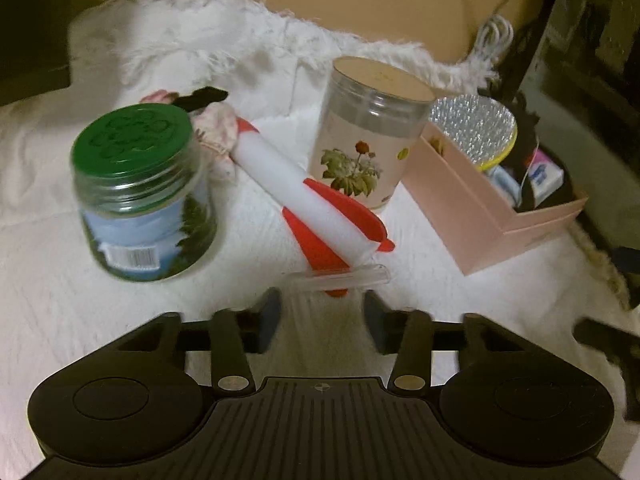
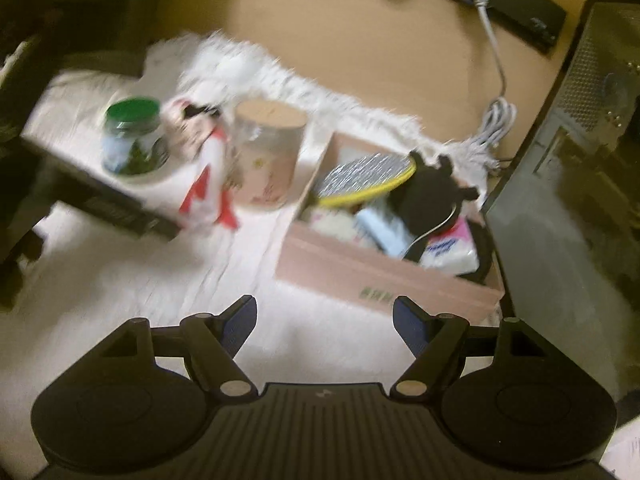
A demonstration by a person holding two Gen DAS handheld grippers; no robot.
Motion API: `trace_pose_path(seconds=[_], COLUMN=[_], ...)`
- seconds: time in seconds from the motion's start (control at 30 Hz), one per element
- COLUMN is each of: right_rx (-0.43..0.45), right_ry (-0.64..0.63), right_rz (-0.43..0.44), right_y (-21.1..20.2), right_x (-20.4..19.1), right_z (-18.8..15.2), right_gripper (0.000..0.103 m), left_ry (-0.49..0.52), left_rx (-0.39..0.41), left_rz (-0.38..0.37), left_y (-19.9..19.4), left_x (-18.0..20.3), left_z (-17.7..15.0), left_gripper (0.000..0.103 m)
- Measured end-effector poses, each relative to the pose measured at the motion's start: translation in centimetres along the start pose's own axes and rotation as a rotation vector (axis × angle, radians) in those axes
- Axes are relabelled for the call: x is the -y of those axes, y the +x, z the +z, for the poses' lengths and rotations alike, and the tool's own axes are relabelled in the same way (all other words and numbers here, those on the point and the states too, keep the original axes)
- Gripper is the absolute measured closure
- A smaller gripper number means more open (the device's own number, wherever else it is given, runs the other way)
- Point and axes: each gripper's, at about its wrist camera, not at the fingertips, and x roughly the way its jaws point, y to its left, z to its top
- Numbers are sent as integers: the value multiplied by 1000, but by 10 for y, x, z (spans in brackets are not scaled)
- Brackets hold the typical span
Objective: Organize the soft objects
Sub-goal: 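Grasp the clear plastic rod with the left tool while the right tool reaches toward the pink flower plush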
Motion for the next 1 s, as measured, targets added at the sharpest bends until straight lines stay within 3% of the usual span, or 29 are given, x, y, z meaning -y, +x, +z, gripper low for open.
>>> trace_pose_path(seconds=[0.1,0.2,0.27,0.4,0.53,0.63,0.73,0.87,1.0], right_rx=[-16,-19,-14,11,30,-41,-119,-314,-469], right_ry=[-12,18,45,112,189,197,171,184,224], right_rz=[8,26,76,183,291,385,436,392,317], right_y=[-1,-2,-6,-8,3,32,73,155,223], right_x=[-5,-2,3,16,19,-2,-37,-82,-108], right_z=[-6,-4,6,52,126,187,226,257,258], right_gripper=[27,27,27,27,21,20,20,20,20], left_ry=[31,-25,-65,-95,-147,-227,-293,-367,-430], left_rx=[-2,-13,-20,6,50,104,150,197,202], left_rz=[28,33,0,1,49,87,122,159,186], left_y=[4,2,-2,-26,-63,-92,-115,-134,-135], left_x=[2,-5,-11,-27,-55,-87,-118,-153,-182], left_z=[1,2,1,-14,-31,-41,-46,-49,-51], left_gripper=[79,87,87,87,87,87,87,87,87])
